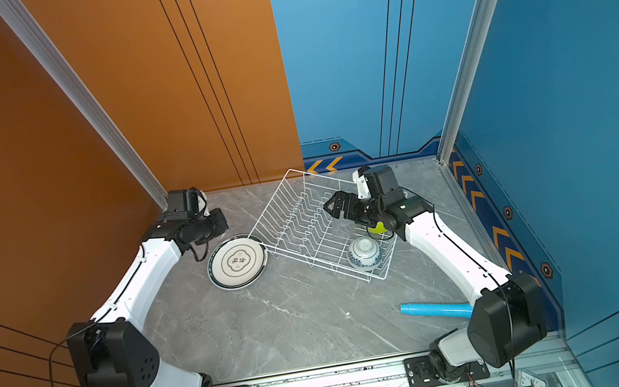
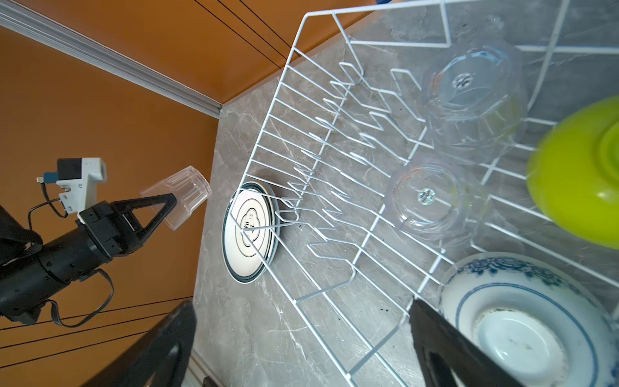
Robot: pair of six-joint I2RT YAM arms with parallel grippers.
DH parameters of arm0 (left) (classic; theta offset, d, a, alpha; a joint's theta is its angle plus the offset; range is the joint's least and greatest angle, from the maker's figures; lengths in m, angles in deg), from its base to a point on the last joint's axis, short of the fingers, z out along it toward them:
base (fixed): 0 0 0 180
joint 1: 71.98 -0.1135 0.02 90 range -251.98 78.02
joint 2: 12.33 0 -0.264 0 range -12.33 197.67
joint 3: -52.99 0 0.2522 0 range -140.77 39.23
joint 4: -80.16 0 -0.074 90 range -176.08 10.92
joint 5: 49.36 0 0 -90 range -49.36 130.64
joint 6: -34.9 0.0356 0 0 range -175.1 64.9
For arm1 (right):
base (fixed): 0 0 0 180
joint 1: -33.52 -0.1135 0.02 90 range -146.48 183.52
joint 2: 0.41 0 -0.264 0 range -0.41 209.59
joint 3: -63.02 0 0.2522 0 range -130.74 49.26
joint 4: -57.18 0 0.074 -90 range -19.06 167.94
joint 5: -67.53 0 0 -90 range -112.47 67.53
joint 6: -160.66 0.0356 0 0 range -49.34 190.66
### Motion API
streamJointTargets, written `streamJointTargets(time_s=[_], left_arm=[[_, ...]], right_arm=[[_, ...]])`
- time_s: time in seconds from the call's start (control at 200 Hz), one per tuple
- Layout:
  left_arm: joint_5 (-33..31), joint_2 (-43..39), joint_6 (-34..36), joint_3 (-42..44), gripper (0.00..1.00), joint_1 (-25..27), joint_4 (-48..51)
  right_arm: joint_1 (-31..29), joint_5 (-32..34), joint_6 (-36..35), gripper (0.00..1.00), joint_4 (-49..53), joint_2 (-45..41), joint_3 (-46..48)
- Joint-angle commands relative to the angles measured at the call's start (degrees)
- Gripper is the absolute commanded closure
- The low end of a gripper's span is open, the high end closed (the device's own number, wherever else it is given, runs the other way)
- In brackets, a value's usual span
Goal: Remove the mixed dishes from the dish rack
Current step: 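Carry the glass with the left gripper beside the plate stack while right gripper re-enters rack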
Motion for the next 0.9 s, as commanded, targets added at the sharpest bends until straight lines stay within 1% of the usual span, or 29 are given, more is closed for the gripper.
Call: streamJointTargets(time_s=[0.0, 0.065, 0.175, 0.27, 0.41, 0.601, 0.696, 0.896], left_arm=[[-6.73, 2.36, 5.69, -4.29, 1.00, -1.61, 9.69], [-9.07, 3.55, 6.55, -6.03, 1.00, -2.93, 11.65], [-10.57, 4.48, 6.90, -6.89, 1.00, -4.97, 11.85], [-11.90, 6.44, 7.45, -7.97, 1.00, -6.22, 12.29], [-13.10, 11.01, 8.45, -11.98, 1.00, -6.95, 14.82], [-10.07, 17.53, 8.57, -18.25, 1.00, -8.33, 18.50], [-8.45, 19.52, 8.83, -20.62, 1.00, -8.46, 20.24], [-7.35, 22.87, 9.45, -23.94, 1.00, -8.86, 22.71]], right_arm=[[-0.20, 5.68, -5.84, 0.00, 7.03, 1.34, -2.02], [-0.84, 7.29, -7.34, 0.00, 8.62, 2.27, -2.71], [-2.00, 9.02, -9.75, 0.00, 11.41, 4.55, -4.62], [-2.72, 8.99, -10.71, 0.00, 12.18, 6.20, -5.73], [-3.66, 8.85, -11.19, 0.00, 12.49, 7.99, -6.75], [-5.16, 12.23, -12.86, 0.00, 14.39, 9.62, -7.50], [-5.39, 13.91, -13.34, 0.00, 15.05, 9.78, -7.20], [-5.76, 14.47, -13.62, 0.00, 15.49, 10.42, -7.07]])
